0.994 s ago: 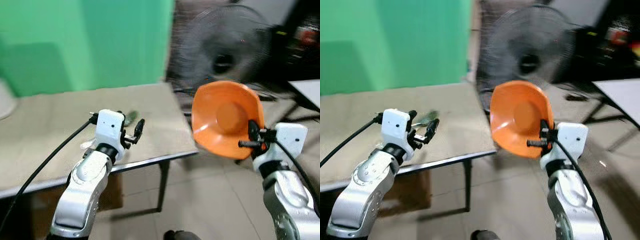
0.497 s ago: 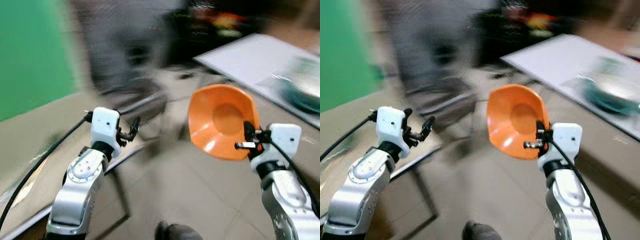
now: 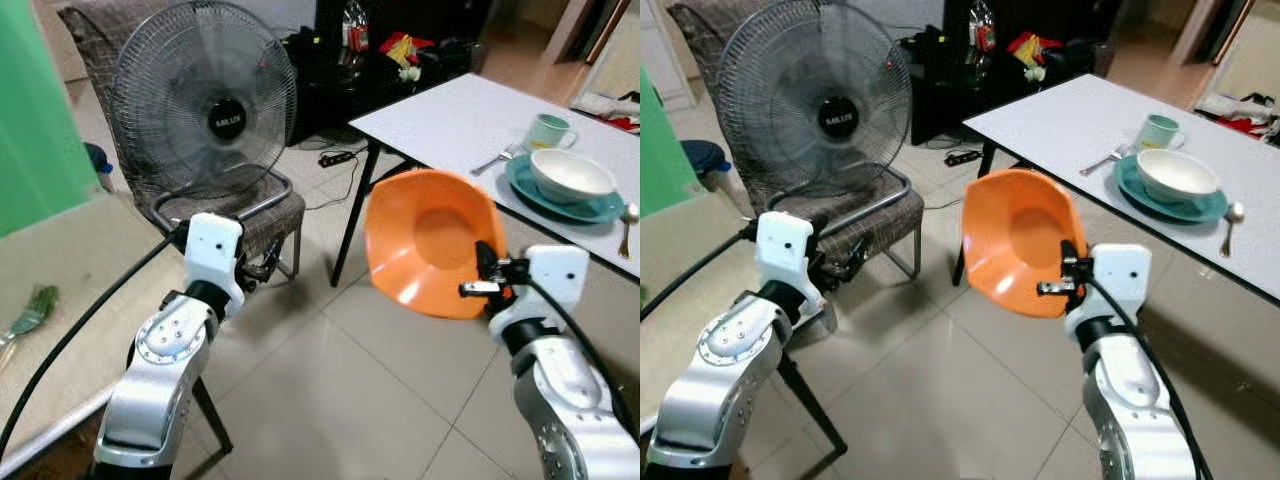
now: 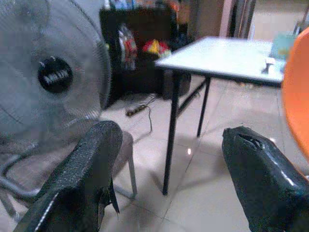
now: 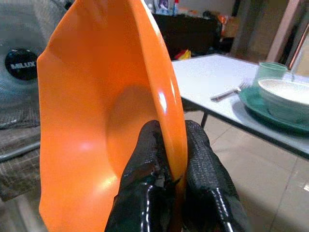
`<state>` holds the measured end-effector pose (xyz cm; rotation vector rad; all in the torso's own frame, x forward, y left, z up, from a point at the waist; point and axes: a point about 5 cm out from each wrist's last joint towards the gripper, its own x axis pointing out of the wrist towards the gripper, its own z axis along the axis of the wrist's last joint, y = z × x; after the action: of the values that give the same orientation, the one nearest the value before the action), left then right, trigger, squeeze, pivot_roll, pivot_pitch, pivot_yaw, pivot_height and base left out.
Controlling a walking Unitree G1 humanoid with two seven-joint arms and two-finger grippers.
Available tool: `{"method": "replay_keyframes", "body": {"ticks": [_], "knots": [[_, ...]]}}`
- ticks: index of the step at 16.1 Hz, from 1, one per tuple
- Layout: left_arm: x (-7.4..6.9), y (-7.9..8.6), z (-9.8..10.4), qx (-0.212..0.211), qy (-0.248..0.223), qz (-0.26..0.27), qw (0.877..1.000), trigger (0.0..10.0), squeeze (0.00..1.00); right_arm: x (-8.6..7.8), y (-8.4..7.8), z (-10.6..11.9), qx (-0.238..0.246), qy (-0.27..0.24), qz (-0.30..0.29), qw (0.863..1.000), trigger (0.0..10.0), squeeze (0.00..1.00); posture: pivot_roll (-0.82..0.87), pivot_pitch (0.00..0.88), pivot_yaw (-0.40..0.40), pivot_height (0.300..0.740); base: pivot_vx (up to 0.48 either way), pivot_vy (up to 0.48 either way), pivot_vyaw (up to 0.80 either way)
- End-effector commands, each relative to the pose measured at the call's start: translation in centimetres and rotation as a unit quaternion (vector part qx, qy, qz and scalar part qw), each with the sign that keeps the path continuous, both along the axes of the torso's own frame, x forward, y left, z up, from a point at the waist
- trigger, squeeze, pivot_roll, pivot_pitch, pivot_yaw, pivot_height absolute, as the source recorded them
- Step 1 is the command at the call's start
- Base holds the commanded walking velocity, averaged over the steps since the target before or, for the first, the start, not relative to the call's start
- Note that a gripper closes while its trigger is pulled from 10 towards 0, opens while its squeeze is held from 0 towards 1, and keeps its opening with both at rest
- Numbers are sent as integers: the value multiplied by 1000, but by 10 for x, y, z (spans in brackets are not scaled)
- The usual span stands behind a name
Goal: Setting the table
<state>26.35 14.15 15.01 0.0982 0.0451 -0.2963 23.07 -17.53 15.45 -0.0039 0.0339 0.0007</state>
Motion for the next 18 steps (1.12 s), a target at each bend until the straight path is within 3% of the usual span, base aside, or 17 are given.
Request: {"method": "replay_keyframes", "body": {"ticks": [1, 5, 10, 18], "knots": [[2, -7, 2, 2, -4, -16, 1000, 10000, 0, -2, -7, 5, -6, -11, -16, 1000, 10000, 0, -183, 0, -67, 740, 0, 0, -800], [2, -7, 7, 18, -39, -19, 999, 10000, 0, -5, -6, 5, -8, -10, -13, 1000, 10000, 0, -187, 0, -69, 740, 0, 0, -800], [-1, -9, 4, 6, -29, -33, 999, 10000, 0, -8, -8, 6, -12, -8, -16, 1000, 10000, 0, -194, 0, -67, 740, 0, 0, -800], [-2, -4, 4, 4, -33, -10, 999, 10000, 0, -7, -6, 6, -16, -5, -4, 1000, 10000, 0, -184, 0, -89, 740, 0, 0, -800]]}}
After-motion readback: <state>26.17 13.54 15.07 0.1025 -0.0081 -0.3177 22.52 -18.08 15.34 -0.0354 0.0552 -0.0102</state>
